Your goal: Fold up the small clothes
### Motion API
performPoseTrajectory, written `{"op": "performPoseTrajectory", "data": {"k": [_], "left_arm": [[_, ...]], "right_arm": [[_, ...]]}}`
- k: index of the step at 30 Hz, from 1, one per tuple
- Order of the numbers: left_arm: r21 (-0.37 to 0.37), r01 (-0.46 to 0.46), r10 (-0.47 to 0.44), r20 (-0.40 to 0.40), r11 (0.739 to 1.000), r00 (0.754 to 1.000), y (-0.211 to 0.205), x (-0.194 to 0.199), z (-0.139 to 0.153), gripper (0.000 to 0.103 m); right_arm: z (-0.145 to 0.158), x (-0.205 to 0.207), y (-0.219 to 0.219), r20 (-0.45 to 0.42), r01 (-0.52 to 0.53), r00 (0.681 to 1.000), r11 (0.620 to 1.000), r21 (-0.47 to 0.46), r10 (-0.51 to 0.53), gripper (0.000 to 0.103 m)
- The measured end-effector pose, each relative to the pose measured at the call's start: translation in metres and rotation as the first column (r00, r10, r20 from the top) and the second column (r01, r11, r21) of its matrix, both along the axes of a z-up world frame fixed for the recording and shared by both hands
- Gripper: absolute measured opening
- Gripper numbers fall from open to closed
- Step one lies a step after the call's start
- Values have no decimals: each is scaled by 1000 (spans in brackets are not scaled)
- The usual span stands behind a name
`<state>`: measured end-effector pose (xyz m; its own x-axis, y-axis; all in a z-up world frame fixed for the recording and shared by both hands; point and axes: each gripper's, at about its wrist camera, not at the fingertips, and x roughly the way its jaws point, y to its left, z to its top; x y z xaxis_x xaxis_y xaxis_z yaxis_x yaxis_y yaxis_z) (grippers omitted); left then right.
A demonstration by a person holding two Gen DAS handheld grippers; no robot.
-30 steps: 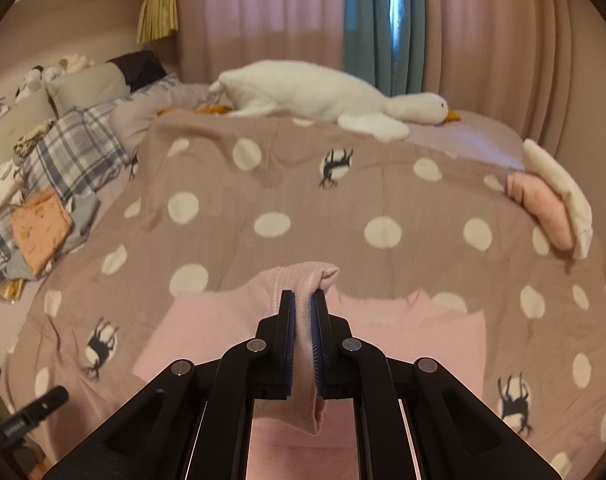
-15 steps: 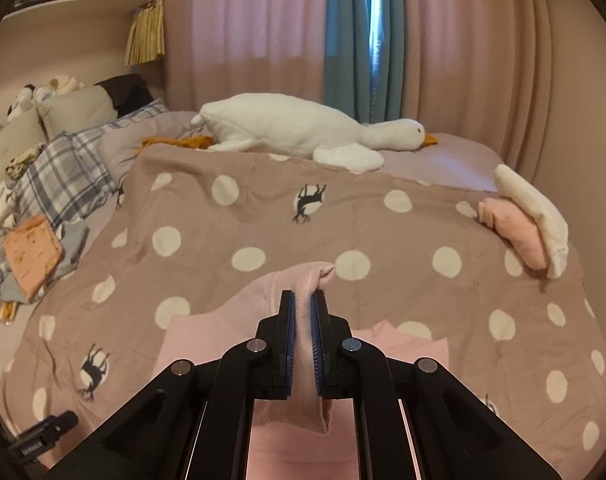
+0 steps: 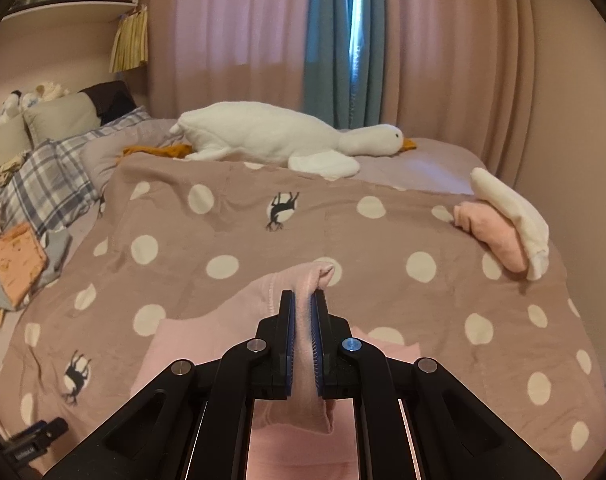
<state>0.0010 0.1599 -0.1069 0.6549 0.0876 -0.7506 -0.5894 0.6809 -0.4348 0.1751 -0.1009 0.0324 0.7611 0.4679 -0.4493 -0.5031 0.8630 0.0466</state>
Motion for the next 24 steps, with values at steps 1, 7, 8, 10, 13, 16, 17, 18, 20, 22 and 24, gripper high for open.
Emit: {"op": "performPoseTrajectory", "data": {"k": [1,7,8,10,13,16,17,18,20,22,24], "left_arm": [[2,2,-2,-1,1000,1000,-1,1,0,97],[9,22,-22,-12,1000,1000,-8,8,-1,97],[12,27,-26,-16,1000,1000,-11,9,-1,97],[14,37,-36,-20,999,999,-14,12,-2,97],[15,51,-50,-27,999,998,-18,17,-4,97],[17,62,-62,-31,998,998,-21,21,-4,97],[17,66,-66,-31,998,997,-22,23,-4,97],[13,71,-71,-32,997,997,-22,25,-4,97],[11,78,-78,-30,997,997,-24,30,-4,97],[10,88,-87,-28,996,996,-25,34,-3,97],[7,100,-100,-23,995,995,-26,40,-2,96]], "right_arm": [[-1,1,-2,-2,2,1000,1000,2,-2,9],[-7,9,-10,-23,18,1000,1000,4,-18,9],[-8,10,-11,-25,20,999,1000,5,-20,9],[-10,13,-14,-31,25,999,1000,5,-25,9],[-14,17,-18,-43,32,999,999,2,-32,9],[-17,20,-22,-47,40,998,999,-5,-40,9],[-18,21,-23,-50,42,998,999,-6,-42,9],[-19,23,-25,-55,46,997,999,-7,-46,9],[-22,27,-28,-63,51,997,999,-9,-51,9],[-24,29,-28,-67,55,996,998,-17,-56,9],[-29,32,-30,-73,62,995,998,-27,-63,9]]}}
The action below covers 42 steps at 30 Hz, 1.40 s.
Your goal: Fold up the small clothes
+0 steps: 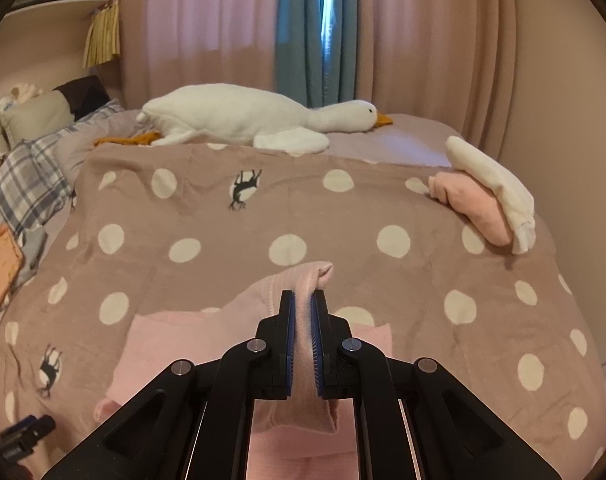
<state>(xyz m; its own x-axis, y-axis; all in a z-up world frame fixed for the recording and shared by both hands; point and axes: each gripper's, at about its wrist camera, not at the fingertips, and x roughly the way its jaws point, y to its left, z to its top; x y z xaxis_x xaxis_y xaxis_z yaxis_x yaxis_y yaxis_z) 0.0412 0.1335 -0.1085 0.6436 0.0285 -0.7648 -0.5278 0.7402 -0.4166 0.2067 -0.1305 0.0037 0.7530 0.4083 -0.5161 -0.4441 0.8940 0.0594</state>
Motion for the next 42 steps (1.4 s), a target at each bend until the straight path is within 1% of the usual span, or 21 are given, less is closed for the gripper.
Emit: {"op": "performPoseTrajectory", "data": {"k": [4,7,9,10,12,13,15,18,20,23,25,26,29,32,36,42], "left_arm": [[-6,20,-20,13,1000,1000,-2,14,6,96],[-4,49,-48,26,999,998,-5,27,11,91],[-23,84,-83,45,996,996,-7,41,13,78],[-34,101,-99,51,994,994,-8,48,13,74],[-56,142,-139,54,988,989,-12,64,11,54],[-65,162,-159,51,985,986,-14,72,10,49],[-86,202,-198,52,976,979,-21,87,5,33],[-121,238,-235,34,964,971,-29,105,-7,25],[-124,252,-255,-9,960,967,-36,118,-20,23],[-112,243,-251,-66,964,966,-40,128,-36,19],[-126,237,-249,-92,963,964,-40,132,-46,17],[-131,233,-246,-98,964,964,-40,134,-51,16],[-132,228,-242,-96,965,966,-38,136,-52,16],[-149,216,-232,-101,965,967,-35,137,-56,16],[-137,206,-221,-108,969,969,-34,137,-59,12],[-144,202,-218,-112,969,969,-31,137,-60,11]], "right_arm": [[-9,7,-5,-24,8,1000,1000,1,-8,9],[-15,11,-8,-37,16,999,1000,-5,-16,9],[-18,13,-11,-43,18,999,1000,-7,-18,9],[-19,15,-12,-47,19,999,1000,-8,-20,9],[-24,19,-15,-59,23,998,1000,-9,-23,9],[-25,20,-16,-63,24,998,1000,-10,-25,9],[-30,23,-19,-75,27,997,1000,-12,-28,9],[-37,26,-21,-90,31,995,999,-17,-32,9],[-41,28,-23,-102,34,994,999,-18,-36,9],[-45,32,-26,-111,41,993,999,-24,-44,9],[-48,34,-29,-119,43,992,999,-21,-45,9],[-49,34,-30,-123,42,991,999,-19,-44,9],[-53,37,-35,-130,49,990,999,-19,-51,9],[-56,40,-39,-139,57,989,998,-16,-58,9],[-62,41,-45,-155,64,986,998,-8,-65,9],[-74,47,-55,-197,77,978,997,7,-74,9]]}}
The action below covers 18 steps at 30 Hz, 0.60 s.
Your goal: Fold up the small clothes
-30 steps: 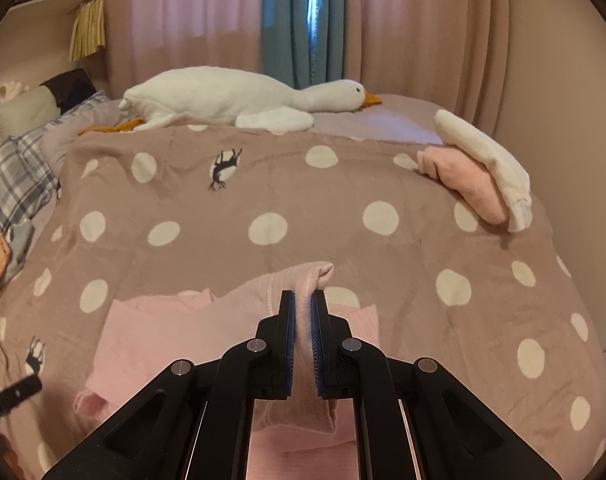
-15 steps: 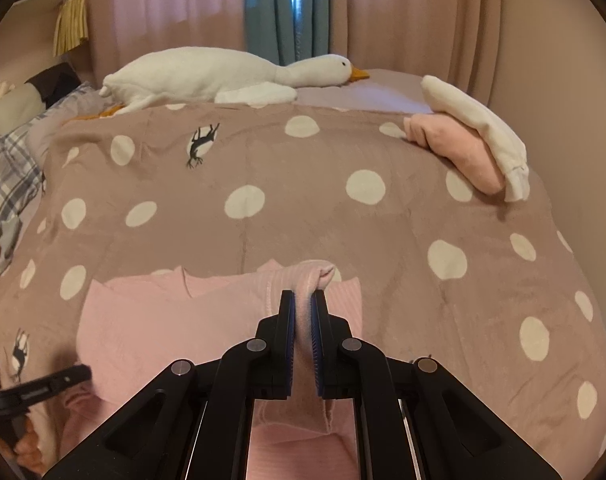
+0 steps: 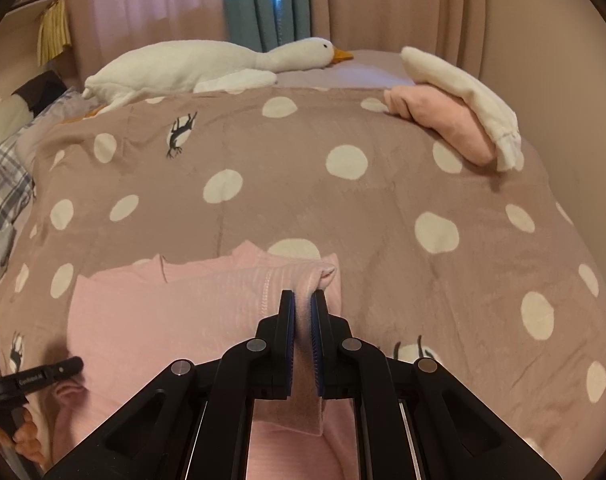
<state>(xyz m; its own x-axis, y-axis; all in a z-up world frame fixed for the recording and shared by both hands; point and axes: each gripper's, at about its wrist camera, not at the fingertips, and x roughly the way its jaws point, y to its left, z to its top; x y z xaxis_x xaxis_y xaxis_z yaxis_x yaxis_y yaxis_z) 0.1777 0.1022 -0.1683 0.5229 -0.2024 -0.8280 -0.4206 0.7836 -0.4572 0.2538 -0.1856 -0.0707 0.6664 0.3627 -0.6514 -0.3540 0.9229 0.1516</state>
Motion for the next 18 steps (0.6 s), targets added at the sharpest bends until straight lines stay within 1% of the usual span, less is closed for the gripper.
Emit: {"op": "performPoseTrajectory", "data": {"k": [10,18], "left_arm": [[27,-4,4,3,1000,1000,-3,1,-1,11],[27,-5,5,0,1000,1000,-3,2,-2,11]], "right_arm": [[-22,4,-11,-60,13,998,1000,10,-13,9],[-37,6,-15,-97,21,995,1000,11,-19,9]]}}
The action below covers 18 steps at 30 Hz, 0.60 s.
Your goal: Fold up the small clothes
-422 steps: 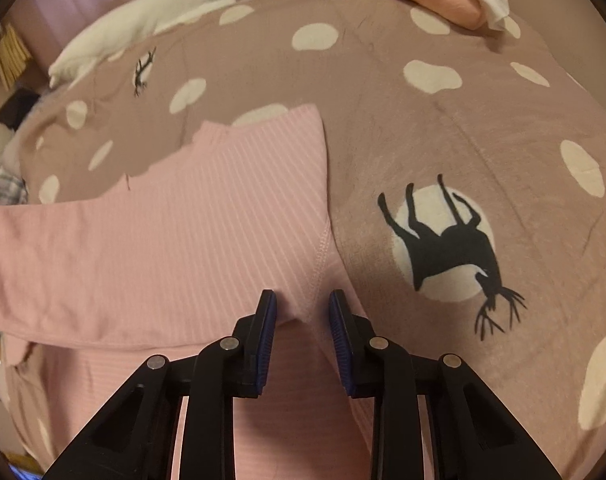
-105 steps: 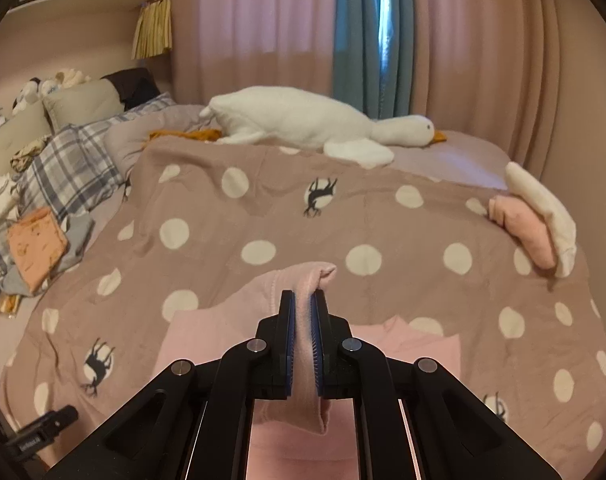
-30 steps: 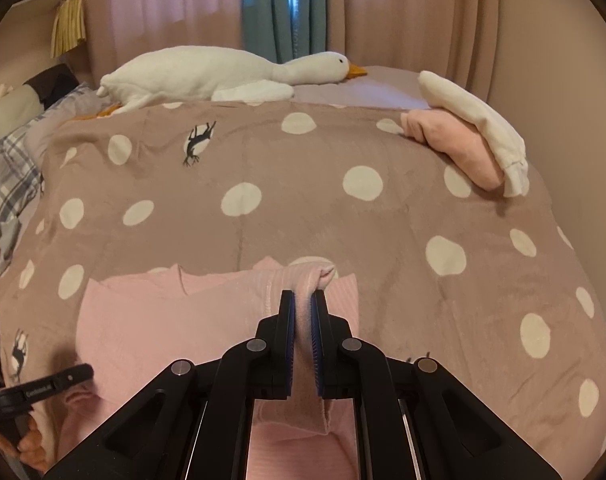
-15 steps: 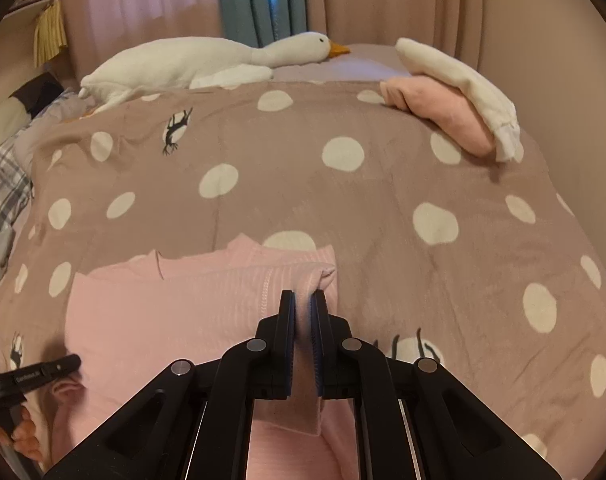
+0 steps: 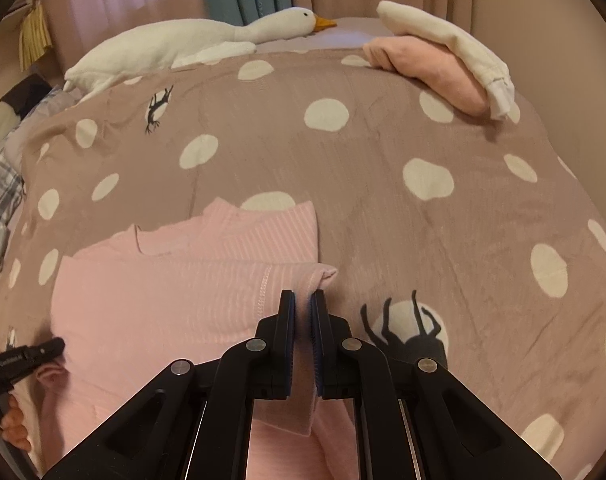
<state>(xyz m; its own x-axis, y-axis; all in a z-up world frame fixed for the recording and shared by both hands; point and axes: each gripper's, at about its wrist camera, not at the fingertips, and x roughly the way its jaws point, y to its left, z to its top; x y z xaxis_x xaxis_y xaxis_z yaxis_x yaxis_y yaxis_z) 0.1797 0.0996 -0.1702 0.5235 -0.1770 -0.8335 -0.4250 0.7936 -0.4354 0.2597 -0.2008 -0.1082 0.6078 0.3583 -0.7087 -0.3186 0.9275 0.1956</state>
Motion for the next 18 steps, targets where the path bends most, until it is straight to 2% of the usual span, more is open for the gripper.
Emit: {"op": "performPoseTrajectory", "data": {"k": [18], "left_arm": [[22,2,-2,0,1000,1000,-2,0,0,11]], "right_arm": [[-29,2,-2,-68,11,998,1000,-25,-12,9]]}}
